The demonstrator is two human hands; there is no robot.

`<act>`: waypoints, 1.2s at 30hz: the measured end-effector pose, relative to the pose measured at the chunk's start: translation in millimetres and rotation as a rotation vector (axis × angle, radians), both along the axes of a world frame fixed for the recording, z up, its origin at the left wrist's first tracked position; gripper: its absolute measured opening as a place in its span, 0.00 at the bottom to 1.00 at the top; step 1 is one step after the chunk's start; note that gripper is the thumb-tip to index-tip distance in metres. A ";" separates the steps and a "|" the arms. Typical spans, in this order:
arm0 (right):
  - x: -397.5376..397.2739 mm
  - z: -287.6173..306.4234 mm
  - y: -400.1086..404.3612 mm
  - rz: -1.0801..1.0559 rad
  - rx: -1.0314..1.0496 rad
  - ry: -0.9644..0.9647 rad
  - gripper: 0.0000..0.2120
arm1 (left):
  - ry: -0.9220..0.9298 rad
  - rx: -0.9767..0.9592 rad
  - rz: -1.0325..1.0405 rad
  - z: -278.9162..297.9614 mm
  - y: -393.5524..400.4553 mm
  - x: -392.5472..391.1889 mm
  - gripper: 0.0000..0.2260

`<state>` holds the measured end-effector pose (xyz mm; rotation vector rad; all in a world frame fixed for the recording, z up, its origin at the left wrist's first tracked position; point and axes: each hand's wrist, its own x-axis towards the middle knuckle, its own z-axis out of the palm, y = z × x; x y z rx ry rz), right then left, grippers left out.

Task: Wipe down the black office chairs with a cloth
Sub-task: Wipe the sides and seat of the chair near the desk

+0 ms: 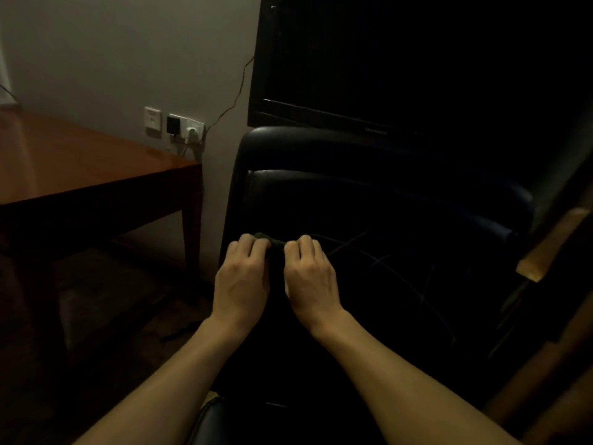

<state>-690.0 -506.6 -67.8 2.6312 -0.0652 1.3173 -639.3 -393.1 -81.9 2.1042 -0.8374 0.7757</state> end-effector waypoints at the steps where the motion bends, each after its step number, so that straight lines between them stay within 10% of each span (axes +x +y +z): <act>1: 1.6 9.6 -4.5 0.000 0.005 -0.015 0.07 | 0.003 -0.002 -0.006 10.9 -5.1 1.6 0.11; 8: 16.0 96.0 -53.3 -0.140 -0.022 -0.087 0.06 | -0.035 -0.121 0.008 94.6 -66.3 13.7 0.09; 18: -45.6 -3.2 -71.3 -0.102 0.037 0.000 0.09 | 0.008 0.094 -0.055 -4.3 -67.3 -42.5 0.14; 29: -47.1 104.7 -128.5 -0.214 0.056 -0.037 0.08 | 0.018 -0.074 -0.053 103.5 -142.0 -44.6 0.09; 36: -78.0 39.0 -135.7 -0.214 0.032 -0.044 0.10 | 0.006 0.055 -0.070 48.2 -145.0 -70.1 0.11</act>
